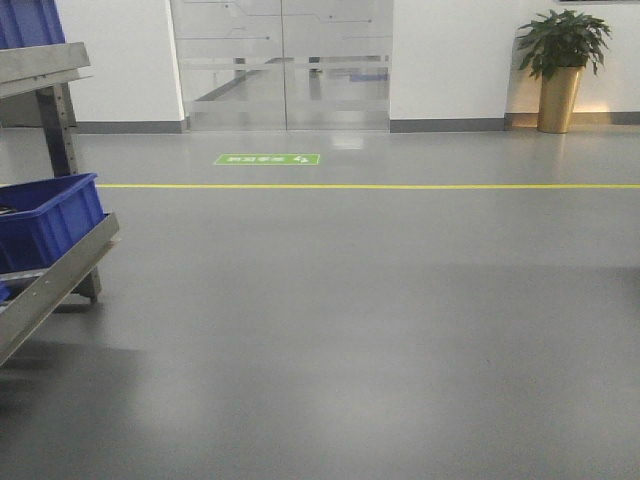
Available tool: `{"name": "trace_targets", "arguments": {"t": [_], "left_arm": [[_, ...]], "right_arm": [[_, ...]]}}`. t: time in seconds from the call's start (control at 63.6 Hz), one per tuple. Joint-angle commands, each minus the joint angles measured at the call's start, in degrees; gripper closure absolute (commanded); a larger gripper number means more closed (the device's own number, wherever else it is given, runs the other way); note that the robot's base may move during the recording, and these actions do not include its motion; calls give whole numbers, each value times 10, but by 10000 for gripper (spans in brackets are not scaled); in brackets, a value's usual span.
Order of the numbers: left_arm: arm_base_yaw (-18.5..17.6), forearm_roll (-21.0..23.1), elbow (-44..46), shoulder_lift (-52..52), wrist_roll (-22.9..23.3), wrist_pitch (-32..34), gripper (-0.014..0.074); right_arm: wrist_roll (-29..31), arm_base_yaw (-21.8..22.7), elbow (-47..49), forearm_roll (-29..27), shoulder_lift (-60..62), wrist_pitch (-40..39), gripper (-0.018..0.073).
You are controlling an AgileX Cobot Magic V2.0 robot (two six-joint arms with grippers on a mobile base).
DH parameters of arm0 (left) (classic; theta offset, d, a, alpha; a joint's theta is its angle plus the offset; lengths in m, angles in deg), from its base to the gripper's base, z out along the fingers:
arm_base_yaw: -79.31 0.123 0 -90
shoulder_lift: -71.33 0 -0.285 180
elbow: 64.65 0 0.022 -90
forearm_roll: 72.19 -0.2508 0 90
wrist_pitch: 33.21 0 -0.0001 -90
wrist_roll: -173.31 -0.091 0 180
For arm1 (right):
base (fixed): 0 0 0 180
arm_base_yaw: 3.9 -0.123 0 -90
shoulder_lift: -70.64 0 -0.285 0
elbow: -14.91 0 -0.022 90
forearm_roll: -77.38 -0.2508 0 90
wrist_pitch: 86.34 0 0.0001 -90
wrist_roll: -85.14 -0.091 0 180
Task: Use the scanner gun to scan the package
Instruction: 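Drive the base across the floor to the red-framed table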
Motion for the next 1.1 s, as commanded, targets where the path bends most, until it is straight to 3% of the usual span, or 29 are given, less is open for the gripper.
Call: {"name": "trace_targets", "arguments": {"t": [0.0, 1.085], "left_arm": [[0, 2, 1, -2, 1, 13, 707], [0, 2, 1, -2, 1, 13, 707]], "right_arm": [[3, -1, 0, 0, 3, -16, 727], [3, -1, 0, 0, 3, -16, 727]]}}
